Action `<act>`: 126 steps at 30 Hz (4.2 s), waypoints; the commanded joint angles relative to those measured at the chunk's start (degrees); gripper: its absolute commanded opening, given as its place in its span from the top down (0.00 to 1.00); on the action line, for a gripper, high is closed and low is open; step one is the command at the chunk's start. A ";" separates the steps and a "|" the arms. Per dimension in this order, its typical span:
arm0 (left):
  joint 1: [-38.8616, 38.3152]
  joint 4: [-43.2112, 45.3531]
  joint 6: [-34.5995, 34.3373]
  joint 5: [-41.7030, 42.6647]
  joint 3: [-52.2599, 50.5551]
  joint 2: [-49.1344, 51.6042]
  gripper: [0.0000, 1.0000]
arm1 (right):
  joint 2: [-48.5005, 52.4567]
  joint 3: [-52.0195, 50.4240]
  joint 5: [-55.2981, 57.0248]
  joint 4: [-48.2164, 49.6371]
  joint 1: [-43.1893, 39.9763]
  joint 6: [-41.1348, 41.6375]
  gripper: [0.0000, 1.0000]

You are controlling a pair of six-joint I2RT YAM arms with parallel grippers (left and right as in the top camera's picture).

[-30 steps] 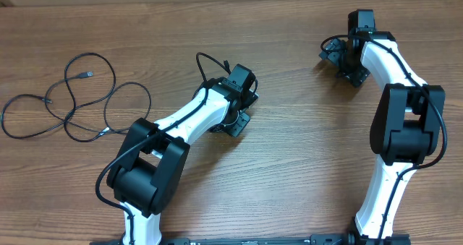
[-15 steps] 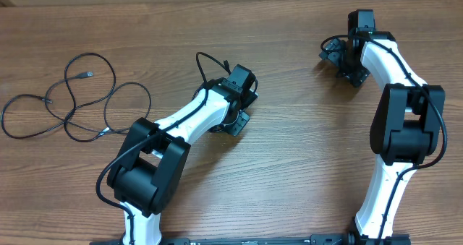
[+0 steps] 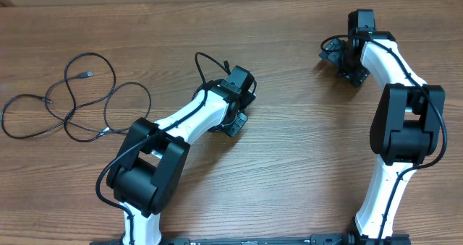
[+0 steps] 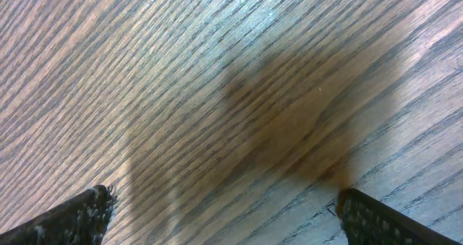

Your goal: Untangle cables

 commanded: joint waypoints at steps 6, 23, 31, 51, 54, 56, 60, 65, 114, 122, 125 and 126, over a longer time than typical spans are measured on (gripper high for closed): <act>0.15 -2.54 3.65 1.01 -1.36 1.64 0.96 | 1.86 -1.09 -0.22 0.17 -0.24 0.04 0.00; 1.31 -32.41 -0.33 0.83 36.96 -3.43 0.96 | 1.86 -1.09 -0.44 3.19 -0.24 0.26 0.00; 6.64 -37.51 -10.54 2.58 55.10 -3.43 0.96 | 1.86 -1.09 -0.44 3.19 -0.24 0.26 0.00; 8.00 -34.51 -14.01 -6.12 41.22 -2.64 0.61 | 1.86 -1.09 -0.44 3.19 -0.24 0.26 0.00; 8.50 -32.30 -20.09 -11.02 36.37 -2.62 0.57 | 1.86 -1.09 -0.44 3.19 -0.24 0.26 0.00; 10.01 -28.06 -22.40 -11.58 31.45 -2.54 0.58 | 1.86 -1.09 -0.44 3.19 -0.22 0.26 0.00; 12.81 -19.12 -22.58 -10.97 25.31 -2.54 0.56 | 1.86 -1.09 -0.44 3.19 -0.24 0.26 0.00; 14.67 -12.61 -22.60 -3.93 18.62 -2.51 0.49 | 1.86 -1.09 -0.44 3.19 -0.24 0.26 0.00; 8.57 -16.33 27.41 25.42 6.29 9.14 0.31 | 1.86 -1.09 -0.44 3.19 -0.24 0.26 0.00; 8.57 -17.79 27.50 30.42 11.19 9.14 0.37 | 1.86 -1.09 -0.44 3.19 -0.24 0.26 0.00; 8.57 -17.84 27.47 25.33 11.17 9.14 0.39 | 1.86 -1.09 -0.44 3.19 -0.24 0.26 0.00; 8.57 -18.12 27.47 21.99 11.17 9.14 0.42 | 1.86 -1.09 -0.44 3.19 -0.24 0.26 0.00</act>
